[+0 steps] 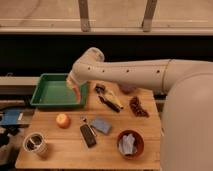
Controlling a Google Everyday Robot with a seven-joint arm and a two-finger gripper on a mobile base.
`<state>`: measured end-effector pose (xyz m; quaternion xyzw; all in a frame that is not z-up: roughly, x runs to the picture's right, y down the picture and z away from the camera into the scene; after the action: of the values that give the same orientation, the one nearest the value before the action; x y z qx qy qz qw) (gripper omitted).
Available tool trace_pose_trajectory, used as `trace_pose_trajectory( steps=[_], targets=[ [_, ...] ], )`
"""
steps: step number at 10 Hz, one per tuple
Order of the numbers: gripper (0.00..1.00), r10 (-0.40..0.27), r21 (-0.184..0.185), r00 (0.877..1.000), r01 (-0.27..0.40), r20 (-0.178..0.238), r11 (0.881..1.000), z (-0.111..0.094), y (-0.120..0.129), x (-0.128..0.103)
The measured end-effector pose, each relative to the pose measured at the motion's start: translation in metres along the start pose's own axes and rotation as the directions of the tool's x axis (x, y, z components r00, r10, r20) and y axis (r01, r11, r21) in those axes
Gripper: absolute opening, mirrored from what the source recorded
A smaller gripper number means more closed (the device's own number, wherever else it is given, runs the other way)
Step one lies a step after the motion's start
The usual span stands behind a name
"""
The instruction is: Place pepper in tray
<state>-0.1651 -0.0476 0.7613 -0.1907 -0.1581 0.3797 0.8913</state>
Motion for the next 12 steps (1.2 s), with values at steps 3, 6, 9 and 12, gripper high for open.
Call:
trace_pose_trajectory(
  steps=[3,6,9,12],
  targets=[
    [0.0,-0.017,-0.046,0.999,0.015,-0.033,0.999,0.043,-0.014,-0.024],
    [0.0,-0.017,-0.08,0.997,0.01,-0.08,0.997,0.089,-0.038,-0.035],
    [0.09,-0.029,-0.129,0.996,0.018,-0.089,0.991,0.125,-0.04,-0.048],
    [0.19,-0.054,-0.167,0.996,0.043,-0.064,0.985,0.133,-0.043,-0.047]
  ],
)
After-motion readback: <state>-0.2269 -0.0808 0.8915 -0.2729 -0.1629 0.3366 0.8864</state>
